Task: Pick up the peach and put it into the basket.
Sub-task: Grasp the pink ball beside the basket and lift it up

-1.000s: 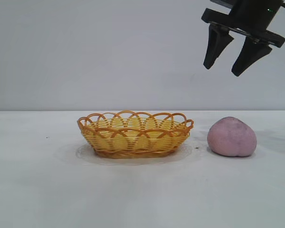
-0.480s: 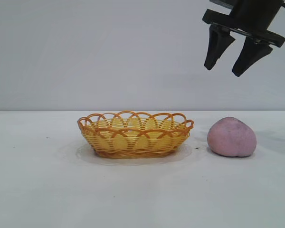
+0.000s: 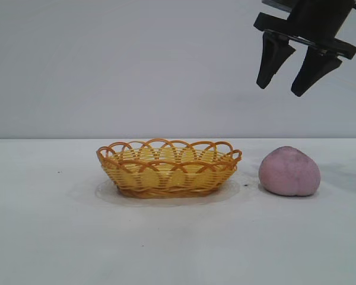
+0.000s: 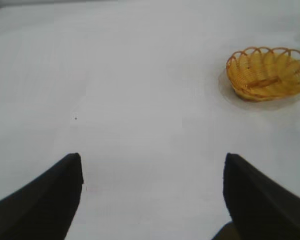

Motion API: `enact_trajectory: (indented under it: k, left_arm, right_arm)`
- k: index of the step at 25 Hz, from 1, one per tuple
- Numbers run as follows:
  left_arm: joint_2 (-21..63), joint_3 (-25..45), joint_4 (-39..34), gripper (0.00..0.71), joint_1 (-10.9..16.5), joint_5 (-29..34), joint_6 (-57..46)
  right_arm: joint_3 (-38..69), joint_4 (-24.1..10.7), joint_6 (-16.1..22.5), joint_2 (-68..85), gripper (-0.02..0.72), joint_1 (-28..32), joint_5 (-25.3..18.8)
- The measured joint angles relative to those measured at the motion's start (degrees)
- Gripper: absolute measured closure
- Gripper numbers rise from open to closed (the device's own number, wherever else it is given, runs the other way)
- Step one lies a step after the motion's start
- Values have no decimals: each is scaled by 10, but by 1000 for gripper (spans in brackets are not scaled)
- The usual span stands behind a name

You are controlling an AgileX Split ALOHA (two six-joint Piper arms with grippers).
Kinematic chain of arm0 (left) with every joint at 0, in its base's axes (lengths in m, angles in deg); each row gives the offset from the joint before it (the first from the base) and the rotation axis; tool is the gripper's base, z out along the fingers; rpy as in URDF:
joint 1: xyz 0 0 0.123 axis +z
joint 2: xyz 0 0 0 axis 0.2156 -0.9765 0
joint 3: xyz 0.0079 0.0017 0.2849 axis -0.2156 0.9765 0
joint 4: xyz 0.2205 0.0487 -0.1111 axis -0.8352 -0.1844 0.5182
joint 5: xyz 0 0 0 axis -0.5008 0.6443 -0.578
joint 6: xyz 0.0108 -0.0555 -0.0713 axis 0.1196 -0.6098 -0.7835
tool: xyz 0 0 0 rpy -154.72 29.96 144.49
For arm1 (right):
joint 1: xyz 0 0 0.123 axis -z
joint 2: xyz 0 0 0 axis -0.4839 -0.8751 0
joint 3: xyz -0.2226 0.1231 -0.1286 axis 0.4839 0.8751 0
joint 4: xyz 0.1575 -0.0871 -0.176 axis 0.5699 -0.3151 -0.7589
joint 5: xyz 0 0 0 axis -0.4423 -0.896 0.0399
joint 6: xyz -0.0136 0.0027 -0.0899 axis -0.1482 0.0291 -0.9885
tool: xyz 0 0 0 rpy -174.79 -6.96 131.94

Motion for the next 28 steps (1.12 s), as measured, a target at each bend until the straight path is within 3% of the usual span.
enact_trajectory:
  k: [5,28]
  left_arm:
    - [5,44,-16,153,0,0,0]
    - [6,46,-26,153,7,0,-4]
  right_arm:
    - [0,0,0,0,265,0,-4]
    - [0,0,-13,0,265,0,-7]
